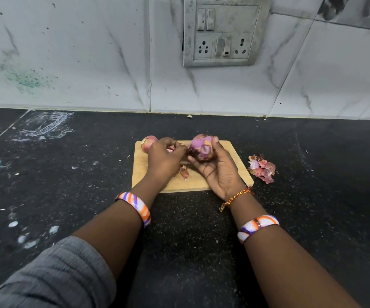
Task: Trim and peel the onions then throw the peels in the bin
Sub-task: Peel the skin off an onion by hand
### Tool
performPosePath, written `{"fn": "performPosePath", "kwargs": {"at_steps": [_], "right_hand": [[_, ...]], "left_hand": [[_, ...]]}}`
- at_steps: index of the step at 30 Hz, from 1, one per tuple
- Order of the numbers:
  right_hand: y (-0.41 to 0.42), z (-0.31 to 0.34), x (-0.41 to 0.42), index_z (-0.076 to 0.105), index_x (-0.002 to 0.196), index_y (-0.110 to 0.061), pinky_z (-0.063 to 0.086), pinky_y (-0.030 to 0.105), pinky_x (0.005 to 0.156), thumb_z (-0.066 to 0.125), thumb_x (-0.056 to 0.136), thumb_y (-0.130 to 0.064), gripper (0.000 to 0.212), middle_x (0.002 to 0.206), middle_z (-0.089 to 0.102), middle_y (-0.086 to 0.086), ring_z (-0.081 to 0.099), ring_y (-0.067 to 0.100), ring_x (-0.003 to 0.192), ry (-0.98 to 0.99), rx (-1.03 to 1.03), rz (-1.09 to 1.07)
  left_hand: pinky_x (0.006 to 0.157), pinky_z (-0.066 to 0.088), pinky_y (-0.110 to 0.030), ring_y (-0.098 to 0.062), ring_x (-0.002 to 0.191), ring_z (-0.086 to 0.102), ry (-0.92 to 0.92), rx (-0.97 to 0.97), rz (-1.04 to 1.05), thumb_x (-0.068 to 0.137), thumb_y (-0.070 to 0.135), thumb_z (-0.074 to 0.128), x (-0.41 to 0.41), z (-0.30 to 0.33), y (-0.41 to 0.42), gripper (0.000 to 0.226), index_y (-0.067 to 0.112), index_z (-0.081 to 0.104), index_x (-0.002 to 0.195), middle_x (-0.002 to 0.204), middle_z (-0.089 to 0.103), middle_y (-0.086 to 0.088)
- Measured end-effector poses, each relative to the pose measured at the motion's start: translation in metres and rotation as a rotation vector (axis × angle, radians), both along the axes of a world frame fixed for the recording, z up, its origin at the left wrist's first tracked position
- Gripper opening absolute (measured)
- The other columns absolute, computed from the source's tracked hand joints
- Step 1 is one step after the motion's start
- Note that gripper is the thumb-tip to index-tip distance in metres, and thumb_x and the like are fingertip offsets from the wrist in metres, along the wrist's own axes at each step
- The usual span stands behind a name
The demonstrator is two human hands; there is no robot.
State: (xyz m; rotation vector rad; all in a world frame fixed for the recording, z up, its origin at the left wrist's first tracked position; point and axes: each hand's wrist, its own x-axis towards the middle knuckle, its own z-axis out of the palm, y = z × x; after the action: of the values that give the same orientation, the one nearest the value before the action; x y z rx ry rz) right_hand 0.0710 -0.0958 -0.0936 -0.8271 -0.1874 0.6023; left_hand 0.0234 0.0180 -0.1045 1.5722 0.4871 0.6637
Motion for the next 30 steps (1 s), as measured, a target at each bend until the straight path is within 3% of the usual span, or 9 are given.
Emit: {"fn": "performPosePath", "kwargs": {"at_steps": [6, 9, 13, 15, 18, 21, 25, 28, 30], "right_hand": [[0.0020, -0.0034, 0.0011, 0.039, 0.129, 0.003, 0.056, 0.023, 0.049, 0.033, 0.096, -0.043, 0.056, 0.074, 0.069, 0.018, 0.066, 0.019, 0.054, -0.091, -0.068, 0.023], [0.0011, -0.0030, 0.0014, 0.043, 0.122, -0.005, 0.056, 0.023, 0.050, 0.032, 0.097, -0.043, 0.046, 0.075, 0.068, 0.018, 0.065, 0.018, 0.054, -0.082, -0.052, 0.021], [0.0026, -0.0046, 0.0010, 0.033, 0.137, 0.001, 0.059, 0.028, 0.058, 0.035, 0.095, -0.044, 0.062, 0.094, 0.063, 0.029, 0.069, 0.023, 0.061, -0.062, -0.056, -0.001], [0.0017, -0.0056, 0.0032, 0.035, 0.136, 0.001, 0.058, 0.027, 0.055, 0.033, 0.095, -0.046, 0.062, 0.090, 0.066, 0.026, 0.070, 0.024, 0.062, -0.026, -0.030, -0.003], [0.0003, -0.0060, 0.0047, 0.044, 0.127, -0.001, 0.059, 0.028, 0.057, 0.029, 0.096, -0.046, 0.057, 0.089, 0.069, 0.021, 0.070, 0.021, 0.063, -0.010, -0.024, 0.006], [0.0020, -0.0053, 0.0035, 0.035, 0.136, 0.000, 0.060, 0.029, 0.059, 0.031, 0.097, -0.043, 0.058, 0.106, 0.060, 0.028, 0.069, 0.020, 0.062, -0.063, -0.081, -0.004], [0.0008, -0.0029, 0.0016, 0.040, 0.131, 0.001, 0.059, 0.026, 0.056, 0.037, 0.098, -0.036, 0.050, 0.088, 0.066, 0.021, 0.068, 0.018, 0.057, -0.089, -0.122, 0.055], [-0.0006, -0.0027, 0.0020, 0.046, 0.121, -0.002, 0.059, 0.026, 0.058, 0.040, 0.097, -0.033, 0.040, 0.077, 0.069, 0.017, 0.069, 0.018, 0.058, -0.092, -0.136, 0.093], [-0.0007, -0.0019, 0.0013, 0.051, 0.111, -0.003, 0.059, 0.026, 0.059, 0.038, 0.097, -0.035, 0.037, 0.077, 0.071, 0.018, 0.070, 0.019, 0.060, -0.084, -0.135, 0.105]], "left_hand": [[0.037, 0.037, -0.021, -0.011, 0.035, 0.049, -0.031, -0.082, 0.078, 0.077, 0.002, 0.065, 0.0007, 0.0003, -0.0002, 0.030, 0.013, 0.044, 0.059, 0.062, 0.060, -0.010], [0.047, 0.035, -0.027, -0.019, 0.048, 0.044, -0.057, -0.089, 0.095, 0.078, 0.004, 0.061, 0.0027, -0.0003, 0.0023, 0.030, 0.016, 0.042, 0.058, 0.056, 0.045, -0.005], [0.060, 0.040, -0.029, -0.013, 0.058, 0.044, -0.125, -0.116, 0.099, 0.082, 0.002, 0.055, 0.0014, 0.0032, 0.0029, 0.026, 0.015, 0.047, 0.061, 0.060, 0.047, -0.001], [0.071, 0.046, -0.026, -0.011, 0.077, 0.053, -0.170, -0.094, -0.004, 0.081, 0.004, 0.061, -0.0017, 0.0065, 0.0006, 0.015, 0.018, 0.057, 0.078, 0.080, 0.055, 0.003], [0.078, 0.048, -0.008, 0.000, 0.105, 0.051, -0.126, 0.092, -0.234, 0.078, 0.011, 0.068, -0.0041, 0.0052, 0.0005, 0.048, 0.036, 0.053, 0.117, 0.120, 0.046, 0.003], [0.062, 0.051, -0.008, 0.007, 0.082, 0.063, -0.130, 0.141, -0.298, 0.081, 0.008, 0.066, -0.0042, 0.0024, 0.0005, 0.048, 0.033, 0.053, 0.120, 0.122, 0.053, -0.003], [0.053, 0.057, -0.026, -0.011, 0.069, 0.068, -0.126, -0.035, -0.220, 0.077, 0.006, 0.070, -0.0050, 0.0005, 0.0014, 0.030, 0.009, 0.065, 0.106, 0.099, 0.069, -0.011], [0.038, 0.050, -0.022, -0.010, 0.046, 0.061, -0.131, -0.137, -0.181, 0.076, 0.002, 0.069, -0.0064, 0.0033, 0.0004, 0.013, 0.006, 0.067, 0.088, 0.070, 0.069, -0.005], [0.042, 0.048, -0.020, -0.005, 0.047, 0.059, -0.140, -0.107, -0.131, 0.079, 0.000, 0.065, -0.0051, 0.0028, 0.0021, 0.011, 0.010, 0.068, 0.076, 0.063, 0.067, 0.002]]}}
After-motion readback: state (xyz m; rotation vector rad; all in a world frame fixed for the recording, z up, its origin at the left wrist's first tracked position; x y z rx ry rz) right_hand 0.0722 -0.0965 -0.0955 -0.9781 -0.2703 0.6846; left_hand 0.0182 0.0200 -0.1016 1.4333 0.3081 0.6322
